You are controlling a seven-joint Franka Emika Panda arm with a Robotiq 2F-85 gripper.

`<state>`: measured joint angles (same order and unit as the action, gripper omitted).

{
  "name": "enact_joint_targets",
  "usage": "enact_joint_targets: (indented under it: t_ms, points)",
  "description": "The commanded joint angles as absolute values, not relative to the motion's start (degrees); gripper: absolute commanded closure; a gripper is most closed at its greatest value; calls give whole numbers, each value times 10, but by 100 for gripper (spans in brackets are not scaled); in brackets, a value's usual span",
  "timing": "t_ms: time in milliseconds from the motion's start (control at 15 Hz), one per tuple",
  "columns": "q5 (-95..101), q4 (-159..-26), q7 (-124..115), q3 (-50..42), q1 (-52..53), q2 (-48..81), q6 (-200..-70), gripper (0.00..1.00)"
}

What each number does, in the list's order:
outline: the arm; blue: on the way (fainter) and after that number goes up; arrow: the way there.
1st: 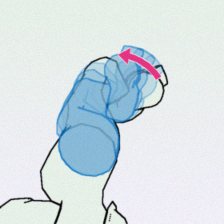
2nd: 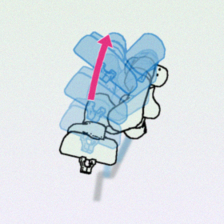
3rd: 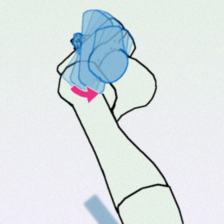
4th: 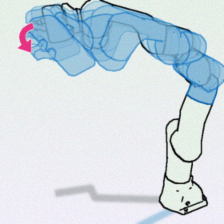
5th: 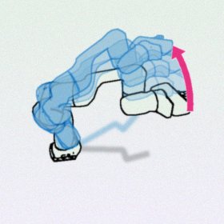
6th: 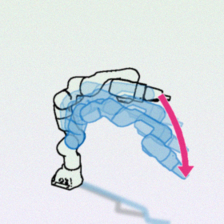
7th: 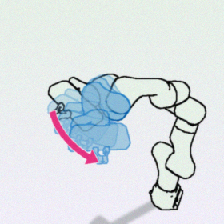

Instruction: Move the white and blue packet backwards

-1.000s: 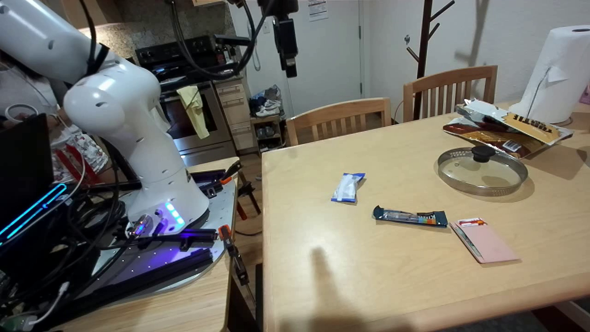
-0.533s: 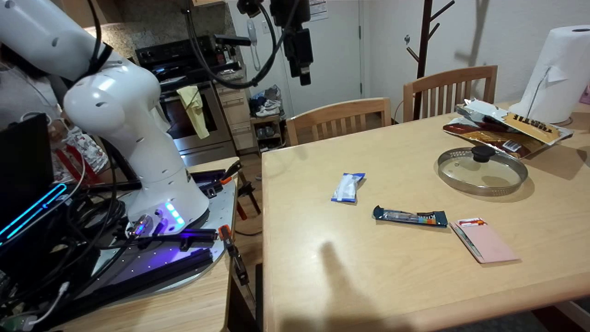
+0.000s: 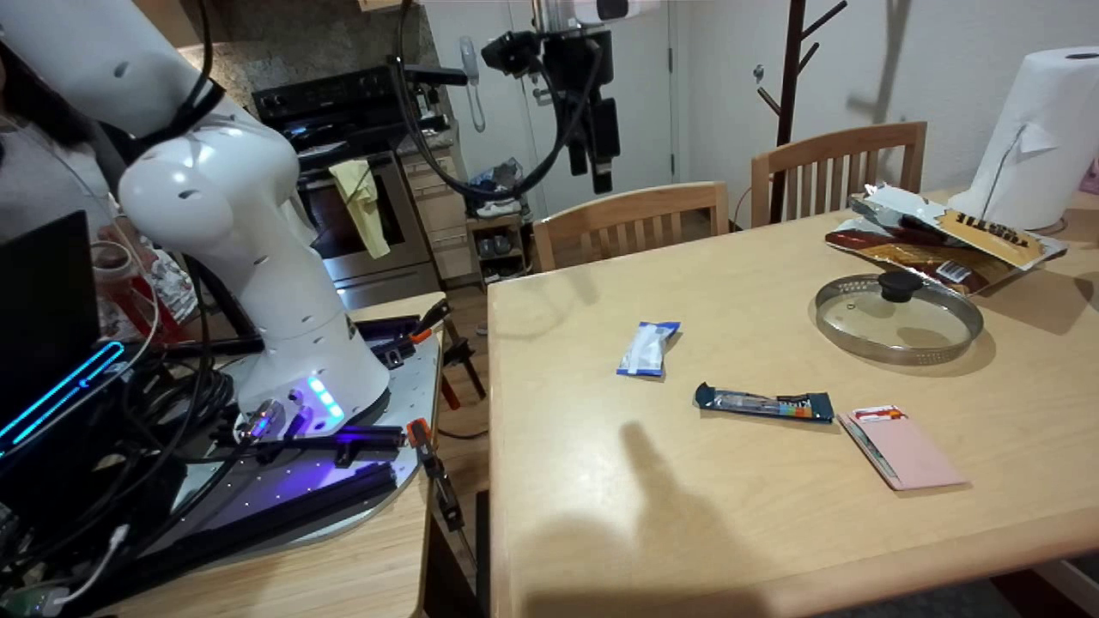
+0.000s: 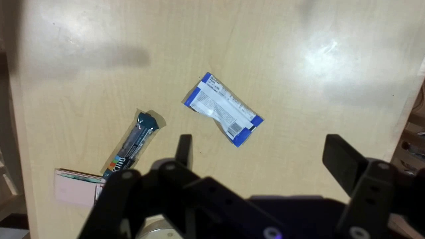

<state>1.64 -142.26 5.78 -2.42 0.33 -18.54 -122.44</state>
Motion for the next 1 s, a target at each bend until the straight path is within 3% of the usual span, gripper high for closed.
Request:
enact_joint_targets:
  t_ms: [0, 933]
  points:
    - [19, -1386, 74, -23, 2, -114, -1244, 0]
    - [30, -1286, 84, -11, -1, 75, -1239, 0]
